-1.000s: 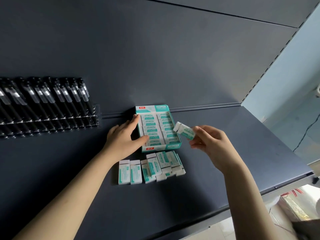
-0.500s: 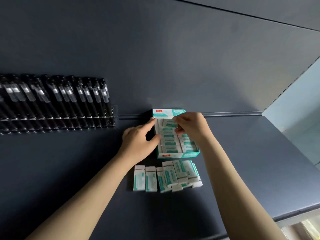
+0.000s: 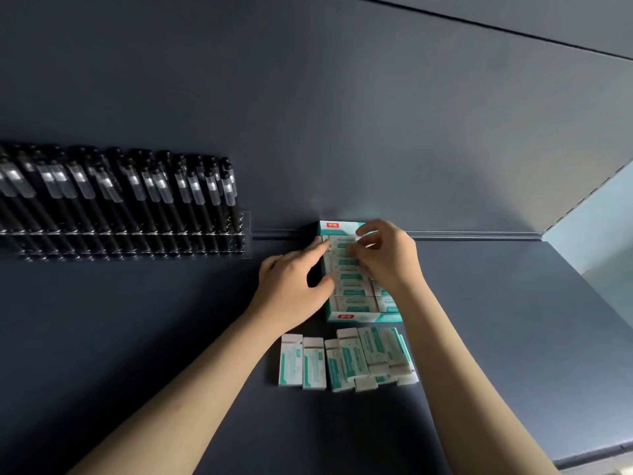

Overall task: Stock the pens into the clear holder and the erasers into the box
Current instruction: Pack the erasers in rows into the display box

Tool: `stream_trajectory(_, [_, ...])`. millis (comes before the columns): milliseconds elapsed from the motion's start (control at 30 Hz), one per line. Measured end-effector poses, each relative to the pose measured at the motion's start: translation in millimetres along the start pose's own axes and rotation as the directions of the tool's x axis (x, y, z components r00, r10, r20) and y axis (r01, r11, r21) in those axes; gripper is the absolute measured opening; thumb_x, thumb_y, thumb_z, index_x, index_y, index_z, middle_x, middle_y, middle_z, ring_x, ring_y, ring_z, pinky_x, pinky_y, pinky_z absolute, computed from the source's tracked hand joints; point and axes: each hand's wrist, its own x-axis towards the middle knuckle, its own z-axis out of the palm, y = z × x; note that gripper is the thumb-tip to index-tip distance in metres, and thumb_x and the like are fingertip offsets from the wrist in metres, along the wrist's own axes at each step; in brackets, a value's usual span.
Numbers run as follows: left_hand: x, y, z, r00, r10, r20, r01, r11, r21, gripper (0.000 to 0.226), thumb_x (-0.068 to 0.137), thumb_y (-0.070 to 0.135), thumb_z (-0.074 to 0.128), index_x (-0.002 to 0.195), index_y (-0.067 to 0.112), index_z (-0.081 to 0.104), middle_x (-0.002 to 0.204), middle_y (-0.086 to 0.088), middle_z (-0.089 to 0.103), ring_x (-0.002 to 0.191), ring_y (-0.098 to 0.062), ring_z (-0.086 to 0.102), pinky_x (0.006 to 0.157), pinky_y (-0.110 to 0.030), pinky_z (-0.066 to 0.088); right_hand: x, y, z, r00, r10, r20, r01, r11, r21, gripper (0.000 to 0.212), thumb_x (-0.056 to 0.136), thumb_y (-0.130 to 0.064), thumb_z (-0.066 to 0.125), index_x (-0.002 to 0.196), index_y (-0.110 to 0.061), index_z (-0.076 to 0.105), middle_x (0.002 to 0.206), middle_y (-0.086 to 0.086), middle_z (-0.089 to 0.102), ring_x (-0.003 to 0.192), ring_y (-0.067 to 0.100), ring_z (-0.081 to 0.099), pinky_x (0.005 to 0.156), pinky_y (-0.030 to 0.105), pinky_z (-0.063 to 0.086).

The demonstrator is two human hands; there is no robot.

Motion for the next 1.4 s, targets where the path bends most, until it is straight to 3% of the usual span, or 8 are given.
stream_trajectory(167, [-1,1,3,0.999,0.026,0.02,-0.029,0.99,0.136,0.067,0.086,0.048,0.03,0.152,0.036,0.027,0.161,0.014,0.018,0.141,-0.008,0.031,0.116,-0.038,0.018,-2,-2,1,0.996,-0.084,0.001,0.084,0.995,-0.053,0.006,0.084,-0.019,0.075,0.09,-0.021,0.074,0.086,-0.005,0.067,0.073,0.012,0.061,0.068,0.023,0.047])
stream_trajectory(267, [0,0,4,0.999,0.024,0.043,-0.032,0.982,0.186,0.063,0.091,0.051,0.027,0.152,0.039,0.024,0.162,0.013,0.012,0.144,-0.013,0.028,0.116,-0.04,0.014,-7,-1,-12,0.996,-0.084,0.044,0.083,0.996,0.011,0.021,0.083,-0.024,0.077,0.103,-0.021,0.074,0.09,-0.002,0.069,0.074,0.016,0.067,0.075,0.027,0.053])
stream_trajectory(400, [0,-2,6,0.998,0.006,0.065,-0.021,0.972,0.235,0.055,0.101,0.048,0.031,0.153,0.04,0.017,0.163,0.012,0.006,0.147,-0.016,0.022,0.117,-0.04,0.009,-41,8,-49,0.992,-0.124,0.024,0.122,0.99,0.063,0.025,0.08,-0.016,0.079,0.102,-0.026,0.073,0.081,-0.007,0.069,0.064,0.004,0.059,0.068,0.015,0.048])
stream_trajectory(500, [0,-2,7,0.998,0.022,0.054,-0.034,0.968,0.248,0.054,0.101,0.046,0.027,0.153,0.038,0.017,0.163,0.012,0.007,0.146,-0.015,0.024,0.117,-0.039,0.011,-82,22,-71,0.984,-0.061,0.169,0.036,0.988,0.148,0.022,0.079,-0.012,0.079,0.088,-0.032,0.074,0.08,-0.004,0.072,0.065,0.009,0.059,0.066,0.026,0.052])
stream_trajectory(600, [-1,-2,7,0.998,0.03,0.05,-0.041,0.97,0.24,0.06,0.094,0.05,0.021,0.152,0.038,0.02,0.163,0.013,0.01,0.145,-0.013,0.025,0.116,-0.039,0.013,-107,32,-78,0.954,-0.011,0.298,-0.016,0.996,0.088,0.022,0.079,-0.018,0.08,0.094,-0.034,0.074,0.087,-0.006,0.07,0.071,0.009,0.061,0.067,0.022,0.053])
stream_trajectory(867, [-2,0,5,0.998,0.032,0.052,-0.043,0.975,0.22,0.063,0.091,0.052,0.02,0.152,0.039,0.022,0.162,0.014,0.012,0.146,-0.016,0.024,0.117,-0.043,0.013,-119,41,-79,0.952,-0.003,0.306,0.006,1.0,-0.009,0.027,0.077,-0.022,0.082,0.095,-0.036,0.068,0.095,-0.017,0.065,0.083,0.0,0.057,0.068,0.011,0.046])
stream_trajectory(1100, [-2,-1,6,0.998,0.029,0.054,-0.041,0.971,0.235,0.061,0.093,0.052,0.02,0.153,0.039,0.02,0.162,0.014,0.012,0.146,-0.016,0.024,0.118,-0.042,0.011,-127,44,-88,0.933,0.02,0.359,-0.059,0.994,0.097,0.035,0.09,-0.007,0.067,0.112,-0.034,0.072,0.101,-0.016,0.069,0.084,0.001,0.065,0.069,0.016,0.051])
stream_trajectory(1400, [0,-4,8,0.998,0.033,0.047,-0.043,0.97,0.241,0.064,0.09,0.054,0.018,0.153,0.039,0.02,0.162,0.015,0.012,0.146,-0.016,0.025,0.117,-0.041,0.012,-124,46,-86,0.953,0.102,0.286,-0.152,0.976,0.156,0.015,0.08,-0.016,0.08,0.091,-0.019,0.069,0.087,-0.005,0.073,0.073,0.012,0.071,0.061,0.025,0.056])
